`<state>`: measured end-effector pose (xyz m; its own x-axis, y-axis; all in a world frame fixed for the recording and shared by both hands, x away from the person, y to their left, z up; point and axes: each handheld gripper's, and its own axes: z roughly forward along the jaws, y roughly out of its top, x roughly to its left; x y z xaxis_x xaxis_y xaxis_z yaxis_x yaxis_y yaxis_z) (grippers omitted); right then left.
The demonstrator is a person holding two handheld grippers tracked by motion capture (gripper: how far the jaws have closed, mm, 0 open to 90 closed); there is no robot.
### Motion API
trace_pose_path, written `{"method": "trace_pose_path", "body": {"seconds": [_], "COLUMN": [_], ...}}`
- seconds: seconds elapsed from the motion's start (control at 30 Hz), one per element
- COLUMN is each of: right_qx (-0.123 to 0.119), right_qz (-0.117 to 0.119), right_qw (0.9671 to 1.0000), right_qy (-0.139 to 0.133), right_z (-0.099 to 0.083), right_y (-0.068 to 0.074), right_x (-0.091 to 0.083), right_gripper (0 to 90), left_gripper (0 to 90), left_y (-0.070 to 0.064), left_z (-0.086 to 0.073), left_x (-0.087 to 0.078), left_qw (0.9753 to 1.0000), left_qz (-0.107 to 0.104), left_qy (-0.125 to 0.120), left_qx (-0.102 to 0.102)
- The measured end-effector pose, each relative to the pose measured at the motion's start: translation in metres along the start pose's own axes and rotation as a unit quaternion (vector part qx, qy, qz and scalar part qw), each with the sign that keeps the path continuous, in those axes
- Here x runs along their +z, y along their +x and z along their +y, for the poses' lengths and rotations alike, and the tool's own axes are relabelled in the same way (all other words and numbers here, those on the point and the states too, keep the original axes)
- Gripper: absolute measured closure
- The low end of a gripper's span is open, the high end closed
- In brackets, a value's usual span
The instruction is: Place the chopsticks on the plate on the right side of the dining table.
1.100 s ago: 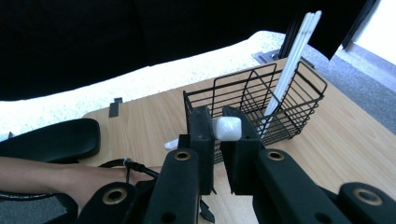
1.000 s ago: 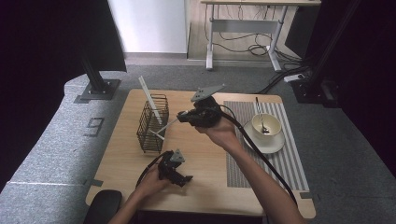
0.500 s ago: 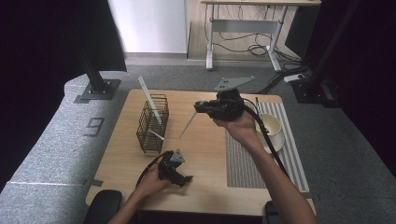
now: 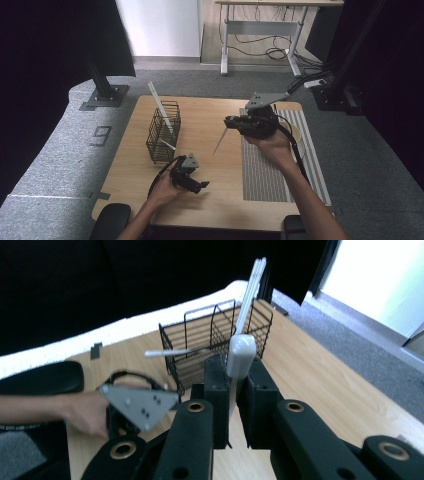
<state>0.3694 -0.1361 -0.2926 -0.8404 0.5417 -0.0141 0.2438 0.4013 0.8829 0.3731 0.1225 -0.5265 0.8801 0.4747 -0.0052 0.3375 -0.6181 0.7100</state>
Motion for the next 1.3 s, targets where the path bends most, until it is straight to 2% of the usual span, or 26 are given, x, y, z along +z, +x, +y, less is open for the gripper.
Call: {"method": "trace_pose_path", "body": {"seconds": [0.07,0.1,0.17,0.33,0.47,0.73,0.87,1.07,1.13,1.3], "right_qx": [0.000,0.000,-0.001,-0.002,-0.006,-0.018,-0.020,-0.020,-0.022,-0.018], "right_qz": [0.001,0.002,0.004,0.018,0.031,0.056,0.065,0.067,0.064,0.064], "right_qw": [1.0000,0.9999,0.9998,0.9990,0.9981,0.9952,0.9939,0.9933,0.9932,0.9935], "right_qy": [0.008,0.013,0.021,0.040,0.053,0.078,0.087,0.092,0.094,0.093], "right_z": [-0.005,-0.008,-0.012,-0.023,-0.029,-0.034,-0.036,-0.037,-0.037,-0.037], "right_y": [0.001,0.002,0.004,0.011,0.018,0.031,0.035,0.036,0.035,0.035], "right_x": [0.001,0.002,0.004,0.011,0.019,0.036,0.042,0.048,0.049,0.049], "right_gripper": [82.0,82.0,82.0,82.0,82.1,82.0,82.0,82.1,82.0,82.0], "left_gripper": [9.4,12.5,15.5,25.9,36.9,55.4,62.8,73.5,82.5,85.3], "left_y": [0.000,0.000,0.000,-0.007,-0.012,-0.018,-0.021,-0.024,-0.025,-0.023], "left_z": [0.008,0.008,0.016,0.024,0.027,0.029,0.029,0.027,0.027,0.026], "left_x": [-0.006,-0.006,-0.010,-0.013,-0.012,-0.010,-0.009,-0.006,-0.006,-0.008], "left_qw": [0.9998,0.9998,0.9990,0.9973,0.9958,0.9941,0.9936,0.9929,0.9928,0.9922], "left_qz": [-0.013,-0.013,-0.022,-0.028,-0.035,-0.050,-0.051,-0.055,-0.056,-0.061], "left_qy": [-0.017,-0.017,-0.038,-0.059,-0.072,-0.076,-0.076,-0.077,-0.079,-0.084], "left_qx": [0.005,0.005,0.010,0.034,0.044,0.059,0.066,0.072,0.071,0.068]}}
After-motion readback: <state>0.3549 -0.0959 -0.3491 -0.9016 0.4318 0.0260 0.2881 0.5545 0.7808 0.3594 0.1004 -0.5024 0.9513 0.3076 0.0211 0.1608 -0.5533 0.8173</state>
